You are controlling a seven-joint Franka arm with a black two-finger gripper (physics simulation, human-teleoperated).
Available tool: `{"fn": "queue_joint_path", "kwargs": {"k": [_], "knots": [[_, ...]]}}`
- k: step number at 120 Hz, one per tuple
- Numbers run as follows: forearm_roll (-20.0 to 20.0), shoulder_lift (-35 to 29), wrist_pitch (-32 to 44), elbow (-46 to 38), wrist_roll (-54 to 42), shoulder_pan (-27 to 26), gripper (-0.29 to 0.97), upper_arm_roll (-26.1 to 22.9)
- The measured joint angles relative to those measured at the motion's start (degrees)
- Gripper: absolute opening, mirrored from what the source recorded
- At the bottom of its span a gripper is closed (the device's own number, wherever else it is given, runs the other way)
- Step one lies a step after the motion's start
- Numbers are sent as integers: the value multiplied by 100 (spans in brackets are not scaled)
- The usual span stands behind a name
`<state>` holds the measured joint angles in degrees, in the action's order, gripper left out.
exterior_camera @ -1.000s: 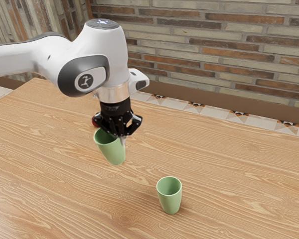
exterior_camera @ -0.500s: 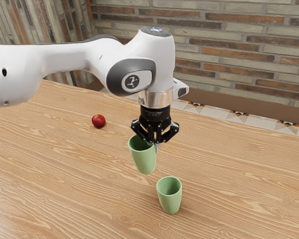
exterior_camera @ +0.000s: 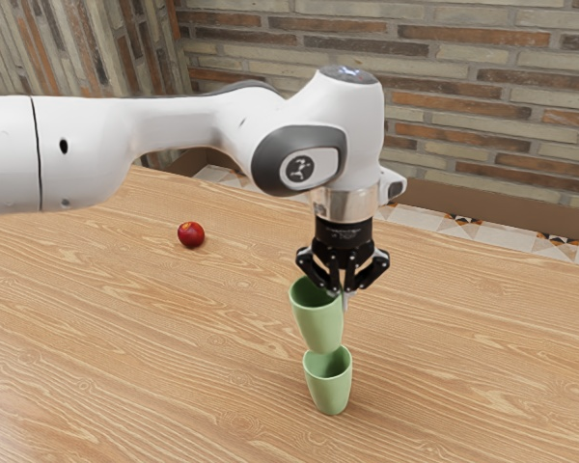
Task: Place the left cup onto the right cup
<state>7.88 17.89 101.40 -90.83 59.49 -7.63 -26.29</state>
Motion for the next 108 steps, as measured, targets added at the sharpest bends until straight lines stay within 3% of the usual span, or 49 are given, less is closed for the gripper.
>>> {"fn": "queue_joint_path", "kwargs": {"k": [108], "knots": [[4, 465, 390, -78, 626, -6, -11, 97]]}}
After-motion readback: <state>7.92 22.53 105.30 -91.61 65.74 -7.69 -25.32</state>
